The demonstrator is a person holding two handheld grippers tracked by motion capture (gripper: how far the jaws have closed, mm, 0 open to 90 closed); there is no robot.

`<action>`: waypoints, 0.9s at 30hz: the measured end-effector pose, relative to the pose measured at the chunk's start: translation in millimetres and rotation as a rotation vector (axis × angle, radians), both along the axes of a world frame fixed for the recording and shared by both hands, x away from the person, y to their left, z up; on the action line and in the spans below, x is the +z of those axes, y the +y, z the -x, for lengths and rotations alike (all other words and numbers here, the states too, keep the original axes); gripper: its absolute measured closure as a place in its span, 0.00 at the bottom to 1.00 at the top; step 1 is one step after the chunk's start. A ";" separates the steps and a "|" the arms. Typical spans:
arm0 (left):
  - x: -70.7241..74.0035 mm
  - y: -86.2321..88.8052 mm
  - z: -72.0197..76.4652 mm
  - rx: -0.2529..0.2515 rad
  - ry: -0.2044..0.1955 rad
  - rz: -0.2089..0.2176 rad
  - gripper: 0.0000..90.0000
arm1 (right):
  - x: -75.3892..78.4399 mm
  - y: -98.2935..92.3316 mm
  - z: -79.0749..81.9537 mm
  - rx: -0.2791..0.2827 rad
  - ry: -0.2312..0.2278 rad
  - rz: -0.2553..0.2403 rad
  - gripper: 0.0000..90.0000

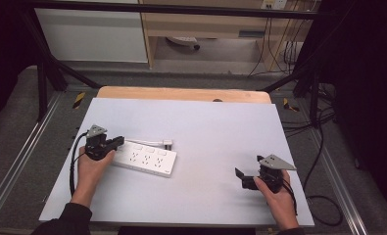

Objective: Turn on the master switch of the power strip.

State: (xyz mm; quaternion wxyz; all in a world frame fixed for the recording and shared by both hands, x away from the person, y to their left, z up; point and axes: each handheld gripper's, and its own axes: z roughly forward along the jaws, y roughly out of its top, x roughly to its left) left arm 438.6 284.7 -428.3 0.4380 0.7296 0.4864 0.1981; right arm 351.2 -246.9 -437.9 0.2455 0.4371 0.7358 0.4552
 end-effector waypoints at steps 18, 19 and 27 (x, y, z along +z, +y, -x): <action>6.1 -2.7 2.4 -0.006 -0.070 0.070 0.63 | 0.4 -0.2 0.1 -0.001 -0.003 -0.005 0.03; 6.5 -2.9 2.7 -0.004 -0.070 0.073 0.61 | 0.5 -0.2 0.0 -0.001 -0.003 -0.006 0.03; 8.8 -4.3 4.2 0.004 -0.082 0.064 0.47 | 0.6 0.0 0.1 0.000 -0.004 -0.004 0.03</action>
